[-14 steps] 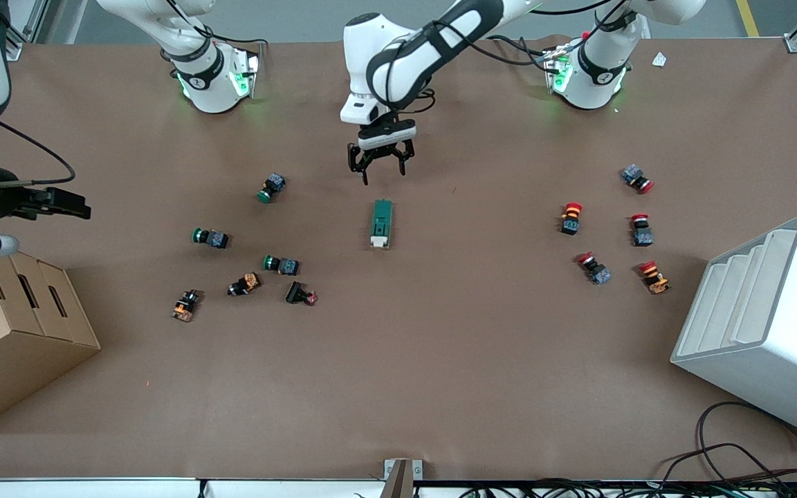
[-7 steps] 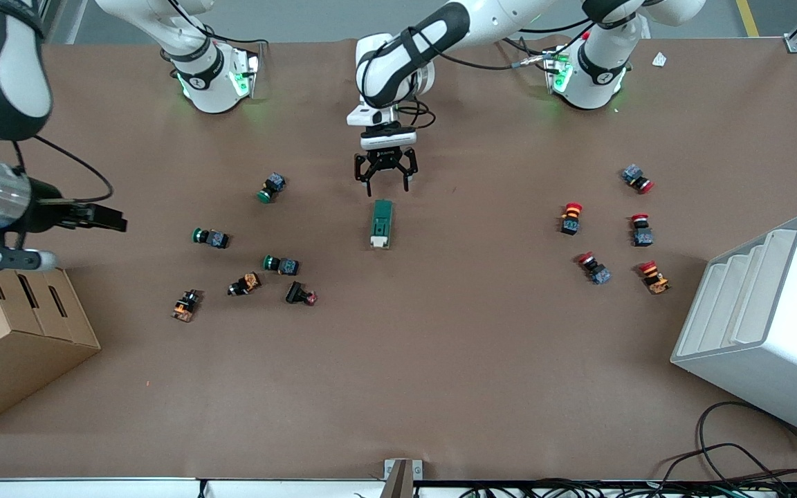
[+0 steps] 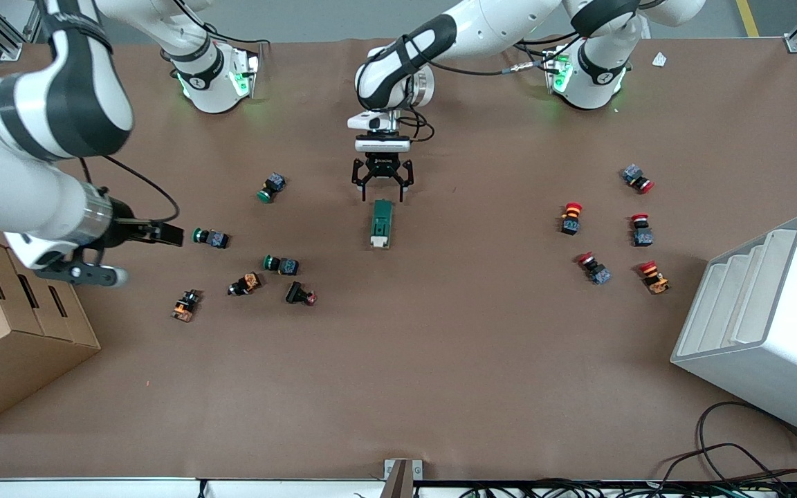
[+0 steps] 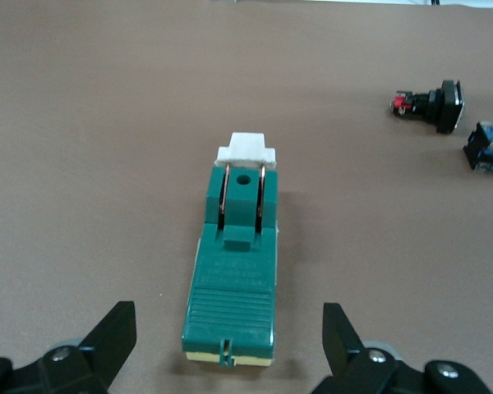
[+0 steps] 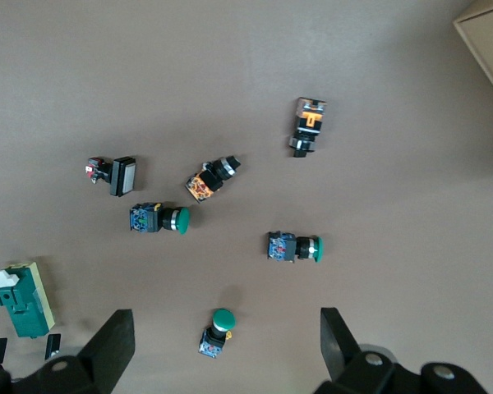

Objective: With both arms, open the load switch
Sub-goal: 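Reach the right gripper toward the switch while the left gripper holds it, then position the right gripper above the white lever of the switch, then push the white lever across the switch body with the right gripper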

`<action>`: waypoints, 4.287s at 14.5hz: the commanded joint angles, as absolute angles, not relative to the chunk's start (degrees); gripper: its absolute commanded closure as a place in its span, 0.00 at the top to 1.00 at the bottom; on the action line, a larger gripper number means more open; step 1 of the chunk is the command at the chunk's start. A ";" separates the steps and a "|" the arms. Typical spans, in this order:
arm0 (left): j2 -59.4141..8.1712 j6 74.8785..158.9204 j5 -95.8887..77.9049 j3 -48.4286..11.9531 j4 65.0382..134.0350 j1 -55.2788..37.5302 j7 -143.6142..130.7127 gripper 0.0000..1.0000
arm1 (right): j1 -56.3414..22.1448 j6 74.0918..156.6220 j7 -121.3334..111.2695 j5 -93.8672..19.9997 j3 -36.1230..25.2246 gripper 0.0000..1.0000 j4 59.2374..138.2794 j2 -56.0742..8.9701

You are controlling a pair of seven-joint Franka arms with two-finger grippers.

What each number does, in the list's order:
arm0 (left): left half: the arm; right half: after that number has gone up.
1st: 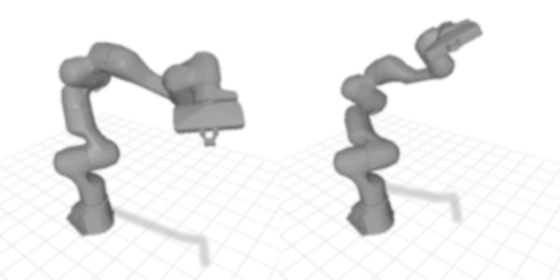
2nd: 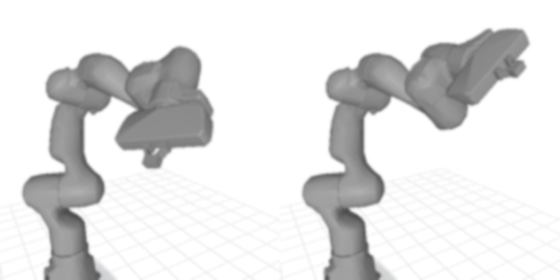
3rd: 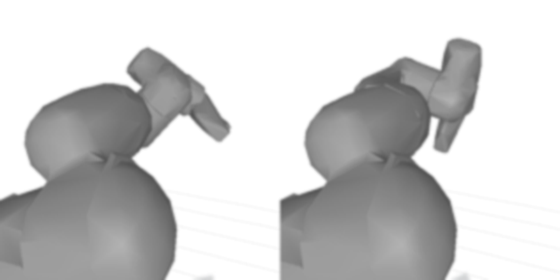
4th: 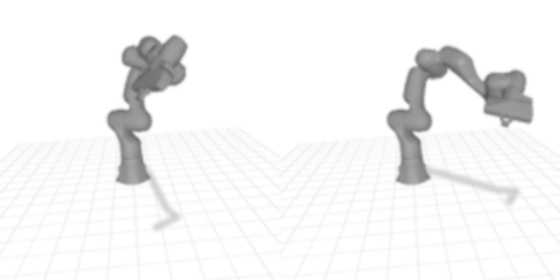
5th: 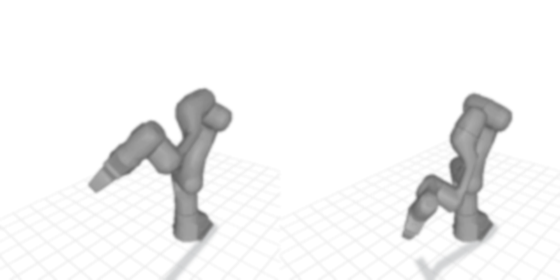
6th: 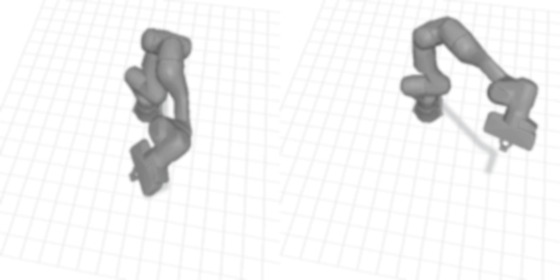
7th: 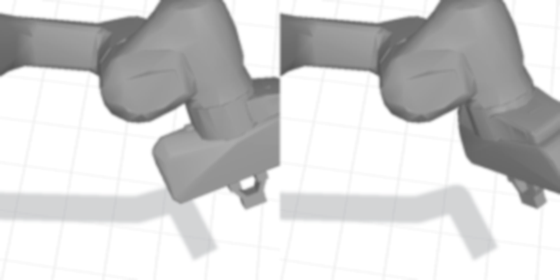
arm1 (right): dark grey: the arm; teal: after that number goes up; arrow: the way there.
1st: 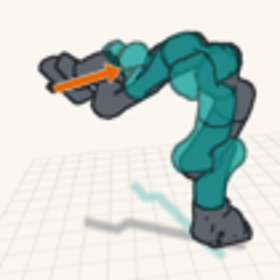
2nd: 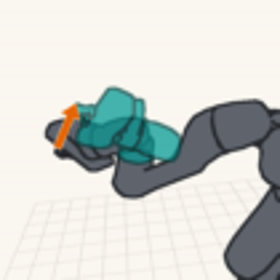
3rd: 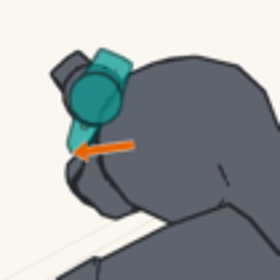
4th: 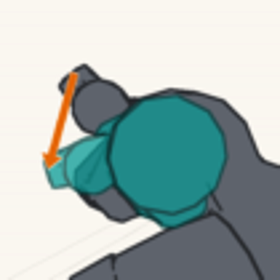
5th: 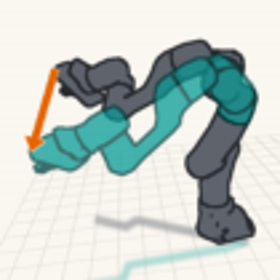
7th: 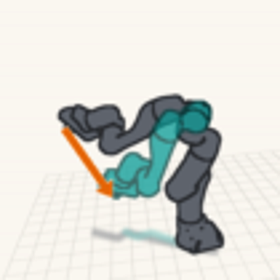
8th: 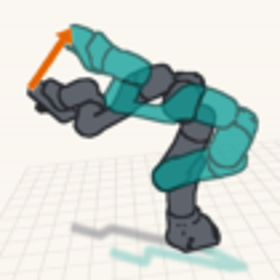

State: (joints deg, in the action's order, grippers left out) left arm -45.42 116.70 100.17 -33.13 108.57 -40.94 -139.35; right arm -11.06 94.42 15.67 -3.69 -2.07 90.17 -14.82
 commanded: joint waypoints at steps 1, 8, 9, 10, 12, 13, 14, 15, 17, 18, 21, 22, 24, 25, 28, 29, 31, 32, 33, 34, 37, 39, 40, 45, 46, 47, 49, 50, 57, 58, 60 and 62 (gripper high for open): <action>-46.58 115.84 101.77 -30.94 107.32 -43.94 -137.90 1.00 | -11.51 95.01 17.39 -3.34 -2.46 1.00 89.47 -16.69; -47.55 115.05 102.75 -28.65 107.40 -46.41 -138.69 1.00 | -20.38 95.36 51.18 -4.04 -2.37 1.00 85.27 -23.71; -47.55 115.05 102.74 -28.57 107.49 -46.41 -138.95 1.00 | -21.61 95.36 55.85 -4.04 -2.37 1.00 83.86 -25.30; -47.55 114.70 102.74 -28.56 107.49 -46.75 -140.26 1.00 | -23.19 95.36 59.90 -4.04 -2.37 1.00 81.85 -27.49; -48.07 113.47 102.92 -28.56 107.67 -47.54 -141.50 1.00 | -25.13 95.36 67.20 -4.04 -2.29 1.00 78.15 -31.62; -48.25 113.21 102.92 -28.65 107.67 -47.90 -141.94 1.00 | -26.09 95.36 71.59 -4.13 -2.20 1.00 76.22 -33.90; -48.25 113.03 102.92 -28.65 107.75 -47.99 -142.90 1.00 | -27.23 95.36 75.81 -4.22 -2.20 1.00 74.64 -35.84; -48.25 113.03 103.01 -28.57 107.75 -48.34 -143.69 1.00 | -28.46 95.36 80.55 -4.31 -2.20 1.00 73.23 -37.08; -48.34 113.03 103.18 -28.56 107.75 -48.43 -143.79 1.00 | -29.00 95.97 88.12 -8.15 -2.20 1.00 72.07 -38.93; -48.34 113.03 104.23 -28.56 107.75 -48.25 -143.96 1.00 | -28.92 97.54 90.94 -10.87 -2.20 1.00 72.16 -39.37; -48.78 113.03 105.99 -28.56 107.84 -48.25 -145.46 1.00 | -28.91 100.01 97.54 -15.20 -2.20 1.00 72.16 -41.39; -48.95 113.03 106.34 -28.48 107.93 -48.25 -145.55 1.00 | -29.35 100.37 99.12 -15.29 -2.20 1.00 72.16 -42.09; -48.96 113.03 106.43 -28.48 107.93 -48.16 -145.55 1.00 | -31.10 101.68 102.46 -15.29 -2.20 1.00 72.25 -43.76; -49.13 113.03 106.44 -28.48 107.93 -48.16 -145.55 1.00 | -32.07 102.39 104.83 -15.29 -2.20 1.00 72.25 -44.81; -49.22 113.03 106.44 -27.86 107.93 -48.34 -145.63 1.00 | -34.27 102.75 109.58 -15.38 -2.20 1.00 72.25 -47.36; -49.22 113.03 106.44 -27.86 107.93 -48.34 -145.55 1.00 | -34.45 102.83 110.82 -15.55 -2.11 1.00 72.16 -48.07; -49.22 113.03 106.44 -27.77 107.93 -48.34 -145.55 1.00 | -35.42 102.74 111.18 -17.21 -2.11 1.00 72.25 -48.86; -49.22 113.03 106.44 -27.77 107.93 -48.34 -145.55 1.00 | -35.68 102.74 111.44 -18.36 -2.11 1.00 72.33 -49.30; -49.22 113.03 106.44 -27.77 107.93 -48.34 -145.55 1.00 | -36.21 102.74 112.05 -18.80 -2.11 1.00 72.42 -49.65; -49.22 113.03 106.44 -27.77 107.93 -48.34 -145.55 1.00 | -37.08 102.74 112.67 -18.81 -2.11 1.00 72.33 -50.27; -49.22 112.94 106.44 -27.77 107.93 -48.34 -145.55 1.00 | -38.06 102.75 113.64 -18.90 -2.11 1.00 72.33 -50.98; -49.22 112.94 106.44 -27.77 107.93 -48.34 -145.55 1.00 | -38.50 102.13 113.73 -19.25 -1.94 1.00 72.33 -50.98; -49.22 112.94 106.44 -27.77 107.93 -48.34 -145.55 1.00 | -38.50 101.95 113.73 -19.94 -1.59 1.00 72.33 -50.80; -49.22 113.03 106.44 -27.77 107.93 -48.34 -145.55 1.00 | -38.50 97.83 113.73 -20.21 -0.62 1.00 71.55 -50.19; -49.13 112.94 106.44 -27.77 107.93 -48.34 -145.55 1.00 | -38.50 96.78 113.64 -20.30 -0.53 1.00 71.19 -50.19; -49.13 112.94 106.44 -27.77 107.93 -48.34 -145.55 1.00 | -38.50 95.81 113.73 -20.82 -0.44 1.00 70.76 -50.19; -49.13 112.94 106.44 -27.77 107.93 -48.25 -145.55 1.00 | -38.41 92.83 113.73 -22.67 -0.44 1.00 69.53 -50.10; -49.13 112.94 106.44 -27.77 107.93 -48.25 -145.55 1.00 | -38.50 91.42 113.73 -22.76 -0.44 1.00 68.74 -50.10; -49.22 112.94 106.44 -27.69 107.93 -48.16 -145.55 1.00 | -39.02 87.19 113.82 -22.94 1.23 1.00 68.90 -50.01; -49.22 112.94 106.44 -27.60 107.93 -48.25 -145.55 1.00 | -39.63 87.19 113.82 -22.85 1.23 1.00 69.25 -50.01; -49.22 112.94 106.44 -27.25 107.93 -48.25 -145.55 1.00 | -40.51 87.54 113.56 -22.41 1.23 1.00 70.74 -50.18; -49.22 112.94 106.44 -27.25 108.02 -48.25 -145.55 1.00 | -41.22 87.71 113.38 -22.24 1.23 1.00 71.89 -50.27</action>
